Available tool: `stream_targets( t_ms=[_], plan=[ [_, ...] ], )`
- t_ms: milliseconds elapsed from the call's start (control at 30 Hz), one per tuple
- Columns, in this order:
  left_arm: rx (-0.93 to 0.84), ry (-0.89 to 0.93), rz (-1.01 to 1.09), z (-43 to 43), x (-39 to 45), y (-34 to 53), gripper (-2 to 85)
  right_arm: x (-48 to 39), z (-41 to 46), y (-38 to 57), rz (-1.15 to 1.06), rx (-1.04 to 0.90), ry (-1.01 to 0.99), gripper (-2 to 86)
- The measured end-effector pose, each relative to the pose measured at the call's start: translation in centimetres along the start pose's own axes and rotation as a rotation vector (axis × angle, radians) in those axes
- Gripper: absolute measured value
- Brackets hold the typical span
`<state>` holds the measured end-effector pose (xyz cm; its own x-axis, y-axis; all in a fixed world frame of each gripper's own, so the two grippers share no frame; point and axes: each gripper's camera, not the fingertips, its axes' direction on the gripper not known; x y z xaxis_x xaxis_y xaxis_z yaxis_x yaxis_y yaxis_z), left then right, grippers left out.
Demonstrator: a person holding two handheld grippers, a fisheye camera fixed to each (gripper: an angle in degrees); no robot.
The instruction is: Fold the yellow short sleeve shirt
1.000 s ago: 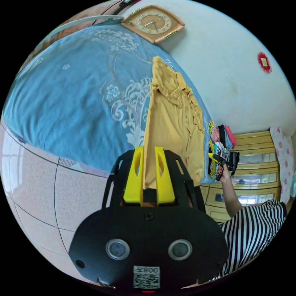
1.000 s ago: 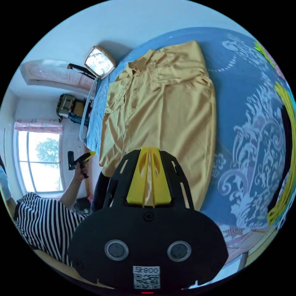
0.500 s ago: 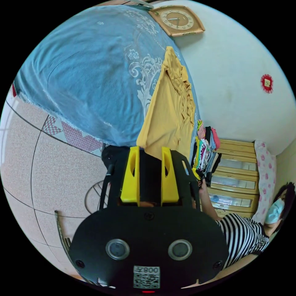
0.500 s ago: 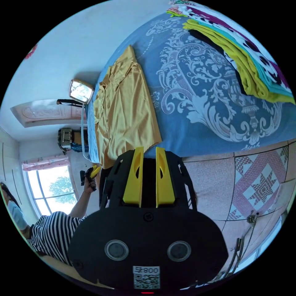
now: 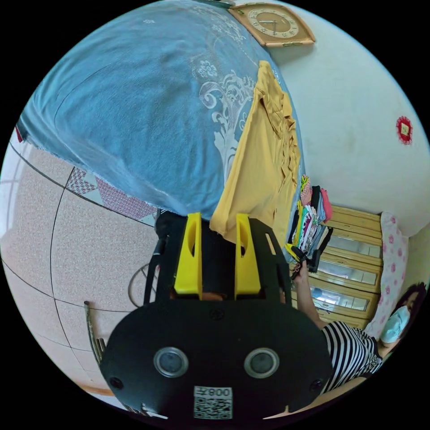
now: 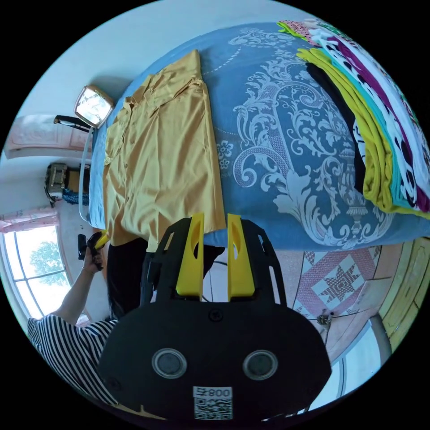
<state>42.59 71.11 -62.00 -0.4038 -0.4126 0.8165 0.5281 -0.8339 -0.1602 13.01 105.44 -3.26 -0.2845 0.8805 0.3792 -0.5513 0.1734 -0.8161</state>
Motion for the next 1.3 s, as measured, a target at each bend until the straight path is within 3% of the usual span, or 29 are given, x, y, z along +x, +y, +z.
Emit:
stream_targets(
  t_ms=[167, 567, 1300],
  plan=[
    [-0.048, -0.044, 0.016, 1.0, 0.1, -0.4, 10.1, 0.0, 2.4, -0.4, 0.005, -0.046, 0.103, 6.0],
    [-0.080, -0.038, 0.034, 1.7, 0.7, 2.3, 2.3, 2.0, 4.2, 1.1, -0.002, -0.024, 0.139, 2.0],
    [0.084, 0.194, 0.230, -4.0, 8.0, 11.6, 0.7, 6.9, -1.1, 7.3, -0.101, 0.112, -0.294, 0.1]
  ],
)
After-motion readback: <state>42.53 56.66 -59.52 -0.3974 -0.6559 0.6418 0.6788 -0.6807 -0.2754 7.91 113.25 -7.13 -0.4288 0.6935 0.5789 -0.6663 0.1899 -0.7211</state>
